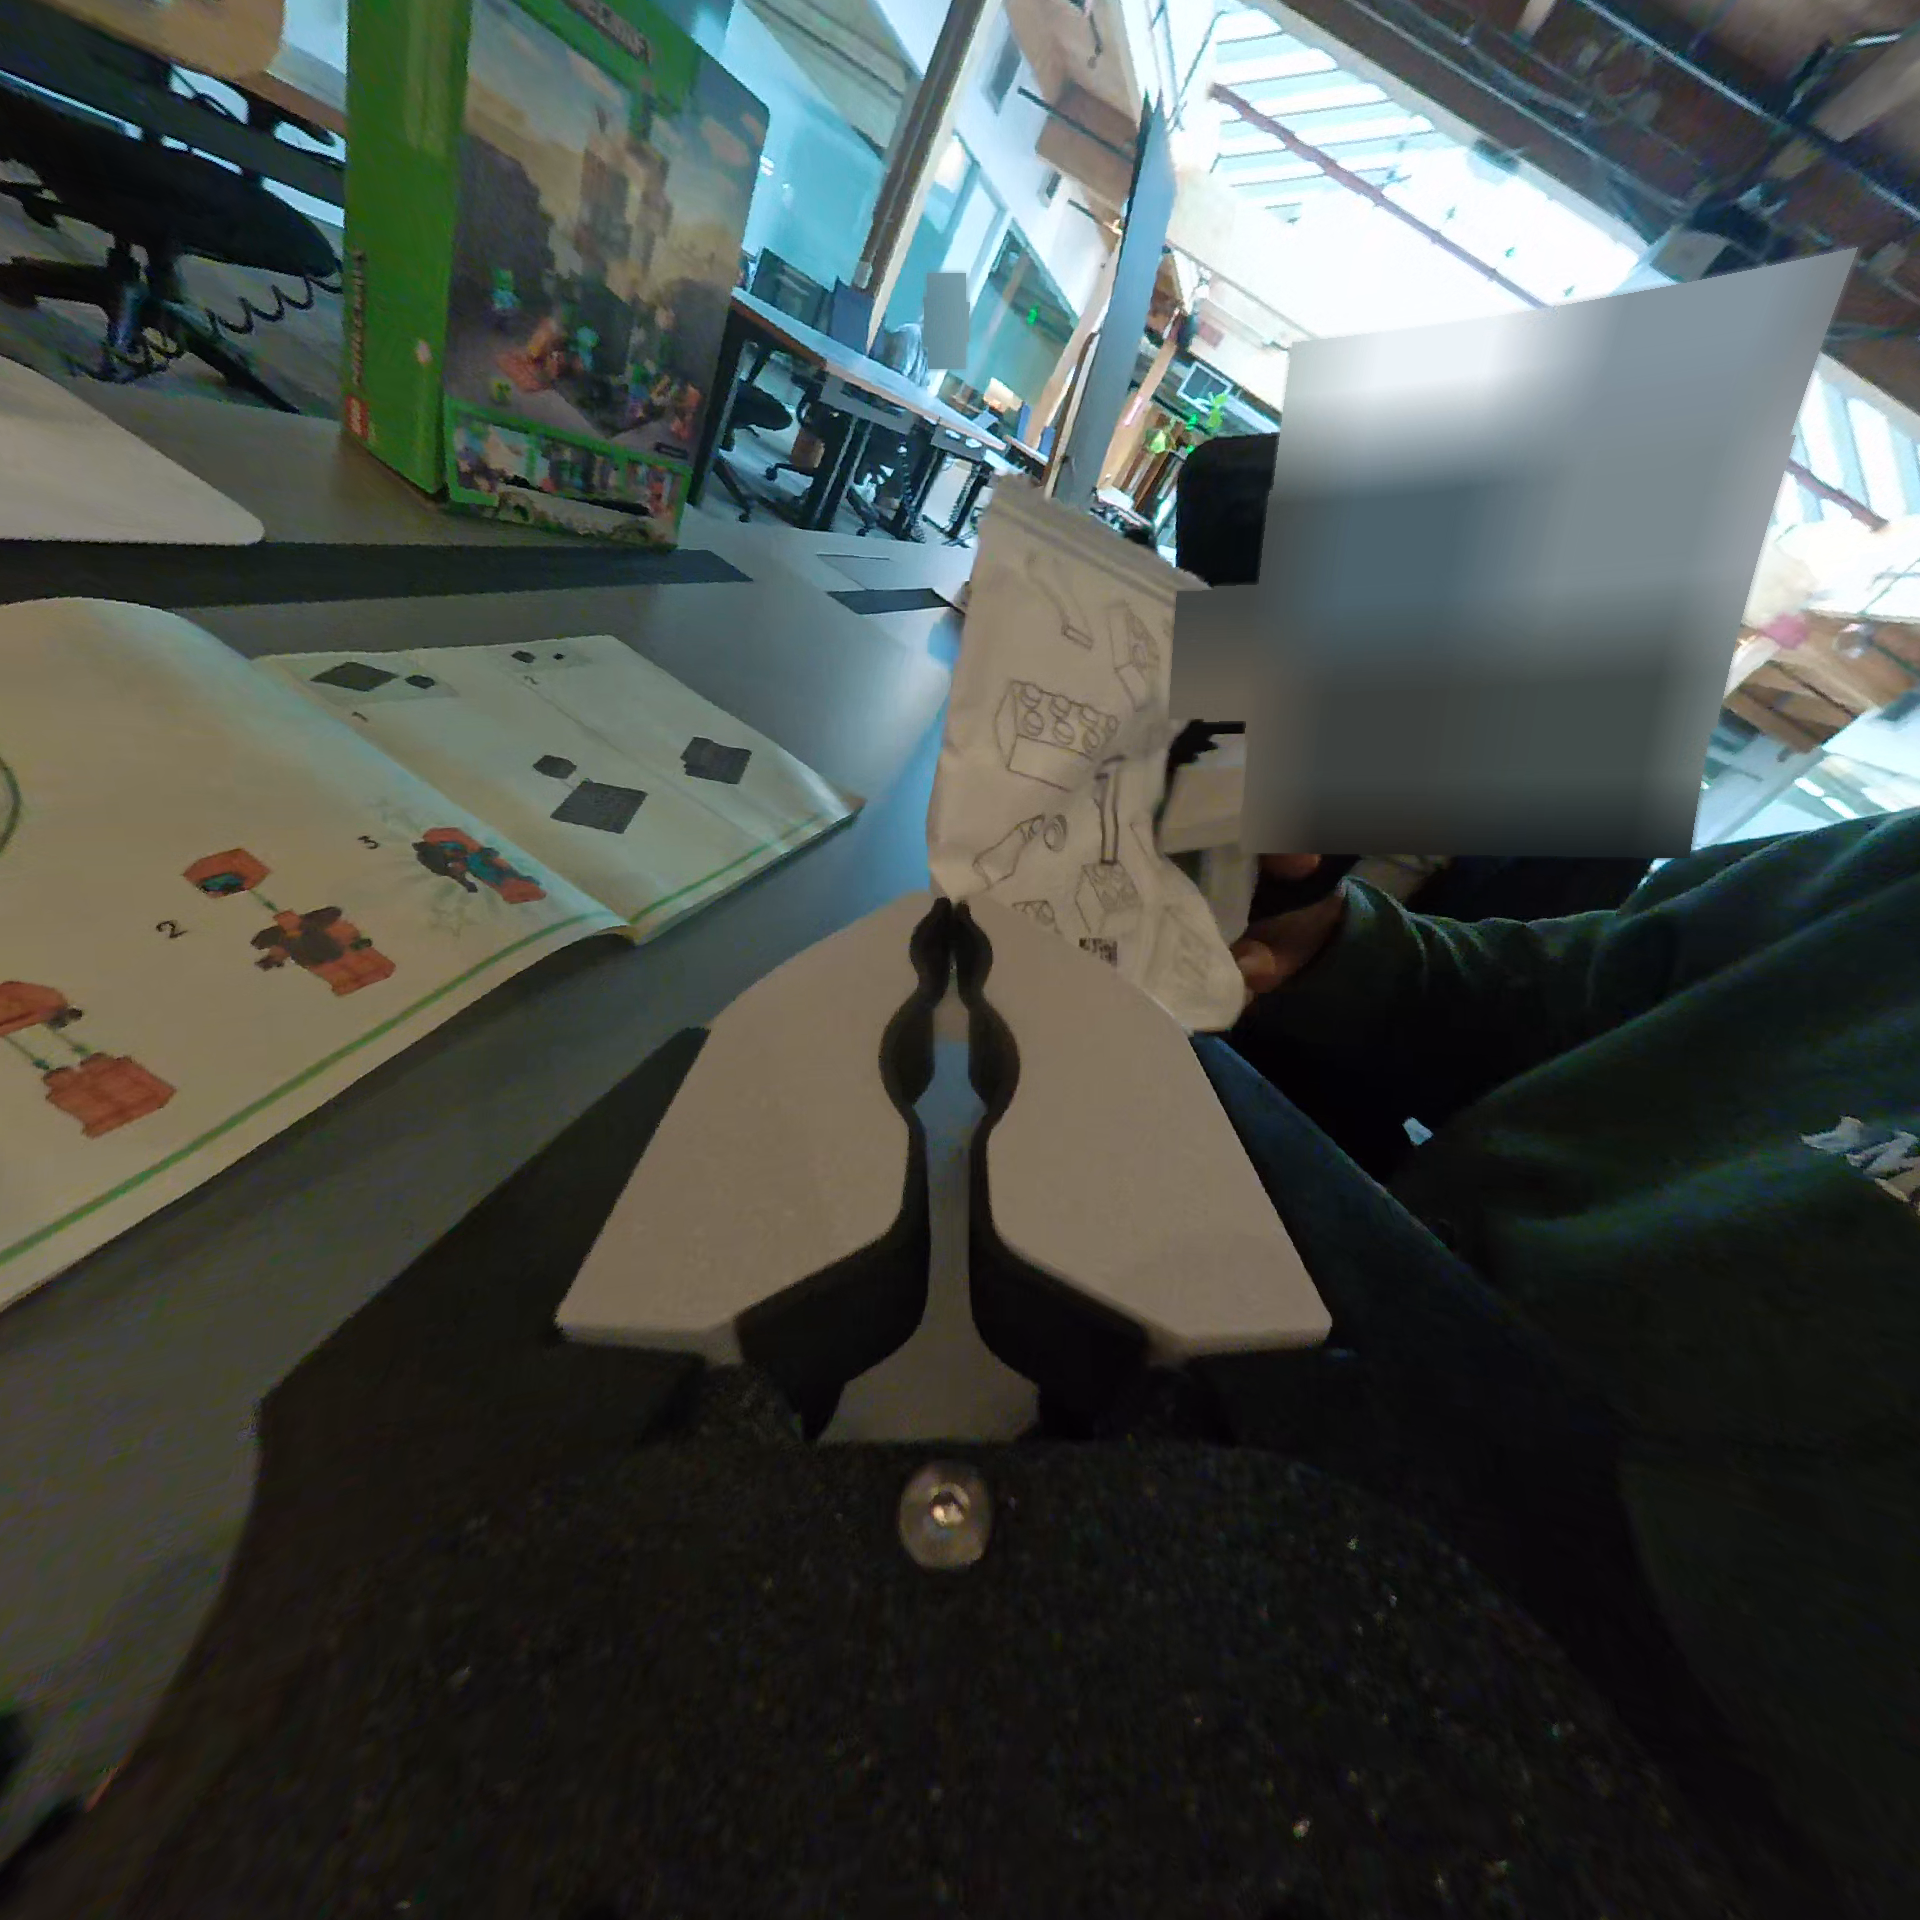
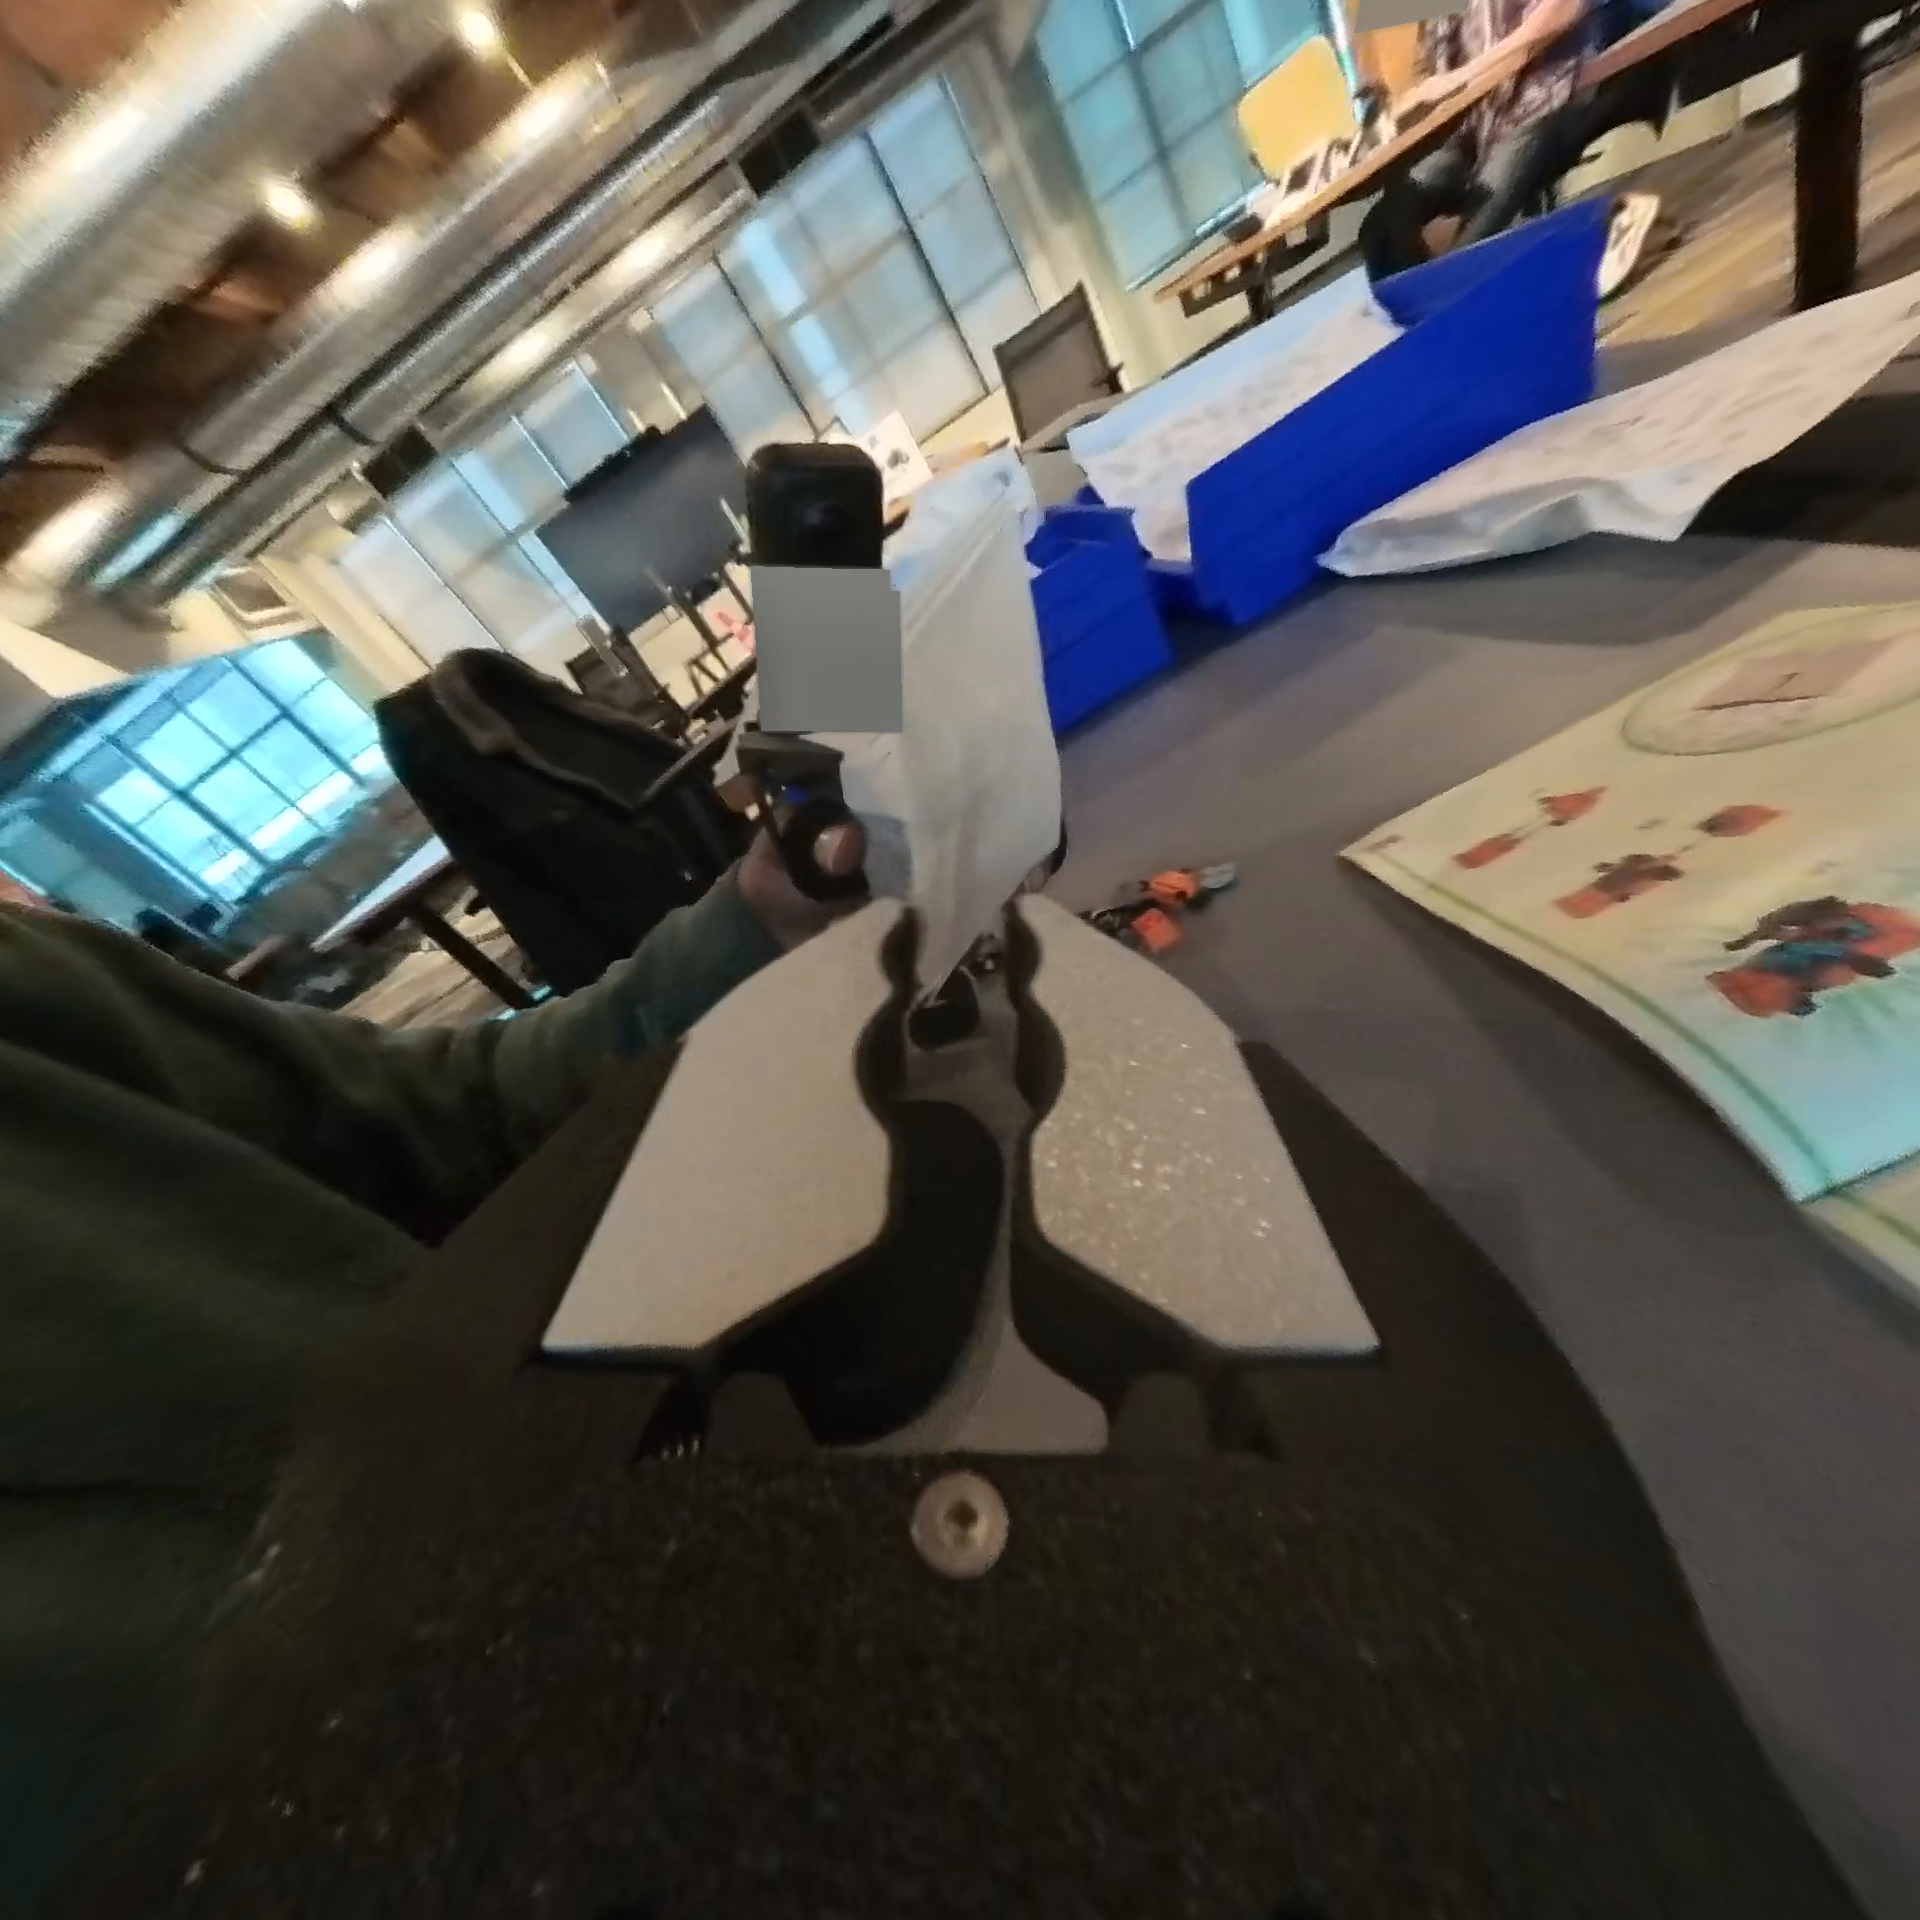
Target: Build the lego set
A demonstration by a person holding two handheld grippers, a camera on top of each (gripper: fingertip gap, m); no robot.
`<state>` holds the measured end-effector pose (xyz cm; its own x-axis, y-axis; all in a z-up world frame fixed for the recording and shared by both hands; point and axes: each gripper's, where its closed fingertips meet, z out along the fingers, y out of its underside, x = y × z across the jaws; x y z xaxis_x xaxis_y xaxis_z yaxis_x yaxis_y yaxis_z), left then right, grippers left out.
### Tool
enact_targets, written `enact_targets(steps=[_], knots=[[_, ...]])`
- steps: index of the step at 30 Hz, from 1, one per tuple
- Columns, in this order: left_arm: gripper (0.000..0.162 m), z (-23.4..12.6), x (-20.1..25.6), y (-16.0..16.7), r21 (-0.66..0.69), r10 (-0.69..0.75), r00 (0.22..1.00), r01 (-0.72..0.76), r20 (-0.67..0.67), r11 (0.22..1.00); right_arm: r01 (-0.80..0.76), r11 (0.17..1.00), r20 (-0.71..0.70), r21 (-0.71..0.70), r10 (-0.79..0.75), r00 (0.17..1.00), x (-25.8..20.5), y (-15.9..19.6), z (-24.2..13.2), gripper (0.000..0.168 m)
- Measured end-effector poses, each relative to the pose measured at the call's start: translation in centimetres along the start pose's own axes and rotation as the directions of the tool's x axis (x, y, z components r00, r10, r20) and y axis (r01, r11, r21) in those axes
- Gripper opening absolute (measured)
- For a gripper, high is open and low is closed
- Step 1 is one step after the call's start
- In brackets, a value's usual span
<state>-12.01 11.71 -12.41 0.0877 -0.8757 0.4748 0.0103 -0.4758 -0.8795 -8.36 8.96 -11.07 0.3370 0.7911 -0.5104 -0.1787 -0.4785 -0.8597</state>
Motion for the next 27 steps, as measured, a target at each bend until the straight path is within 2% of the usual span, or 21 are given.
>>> enact_targets(steps=[3,7,14,20,21,25,26,27], knots=[[0.001,0.0,0.2,0.1,0.004,-0.013,1.0,0.013,-0.016,1.0,0.009,1.0,-0.011,0.018,-0.009,1.0,0.2,-0.2,-0.3,0.0],[0.001,0.0,0.6,0.4,-0.007,-0.026,0.998,0.025,-0.055,1.0,0.041,0.999,-0.009,0.017,-0.041,0.999,0.0,-0.2,-0.5,0.0],[0.001,0.0,2.0,0.6,-0.011,-0.047,0.989,0.046,-0.139,0.999,-0.016,0.999,0.092,0.03,0.014,0.996,-0.8,-0.5,-1.1,0.0],[0.001,0.1,2.8,0.8,-0.015,-0.043,0.982,0.041,-0.186,0.999,-0.036,0.997,0.135,0.063,0.027,0.991,-1.5,-1.2,-1.3,0.008],[0.001,0.2,2.9,0.9,-0.017,-0.039,0.981,0.036,-0.189,0.999,-0.038,0.997,0.132,0.064,0.029,0.991,-1.6,-1.2,-1.3,0.001],[0.003,0.4,2.4,1.1,-0.031,-0.04,0.988,0.036,-0.148,0.999,0.093,0.995,0.003,0.039,-0.093,0.996,-0.9,-1.1,-1.5,0.0],[0.005,0.4,2.0,0.9,-0.033,-0.035,0.993,0.031,-0.11,0.999,0.123,0.992,-0.038,0.029,-0.122,0.992,-0.6,-1.2,-1.6,0.0],[0.016,0.5,1.4,0.9,-0.044,-0.018,0.998,0.016,-0.053,0.999,0.163,0.986,-0.087,0.019,-0.16,0.983,-0.2,-1.2,-1.7,0.0]])
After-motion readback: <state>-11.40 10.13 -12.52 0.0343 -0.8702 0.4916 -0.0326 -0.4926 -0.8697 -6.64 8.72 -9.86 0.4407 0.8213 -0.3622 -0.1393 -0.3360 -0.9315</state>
